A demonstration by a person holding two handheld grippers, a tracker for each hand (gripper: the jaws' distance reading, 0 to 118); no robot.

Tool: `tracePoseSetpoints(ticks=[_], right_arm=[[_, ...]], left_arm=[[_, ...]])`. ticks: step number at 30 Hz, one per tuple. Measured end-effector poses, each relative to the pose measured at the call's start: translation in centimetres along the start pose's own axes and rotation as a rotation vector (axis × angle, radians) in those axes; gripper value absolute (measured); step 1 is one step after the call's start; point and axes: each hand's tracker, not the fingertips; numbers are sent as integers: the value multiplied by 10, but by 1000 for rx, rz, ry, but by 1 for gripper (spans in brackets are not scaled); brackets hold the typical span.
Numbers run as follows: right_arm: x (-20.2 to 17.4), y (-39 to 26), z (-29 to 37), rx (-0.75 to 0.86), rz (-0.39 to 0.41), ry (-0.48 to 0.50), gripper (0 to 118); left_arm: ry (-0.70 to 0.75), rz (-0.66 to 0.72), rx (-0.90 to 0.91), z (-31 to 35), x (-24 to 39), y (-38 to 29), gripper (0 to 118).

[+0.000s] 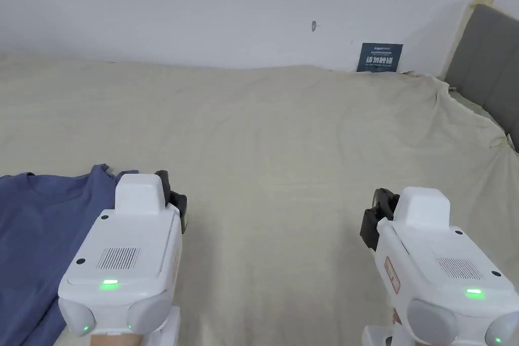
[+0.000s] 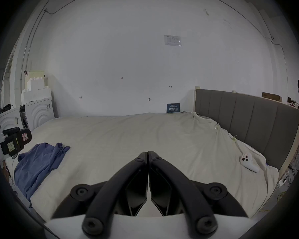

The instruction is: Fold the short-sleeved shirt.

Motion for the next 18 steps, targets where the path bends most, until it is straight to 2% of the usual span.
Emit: tracePoseSetpoints(ticks=[18], right_arm=[[-2,9,5,29,46,21,0]], left_arm=[[-30,-28,-12,2,4,-4,0]])
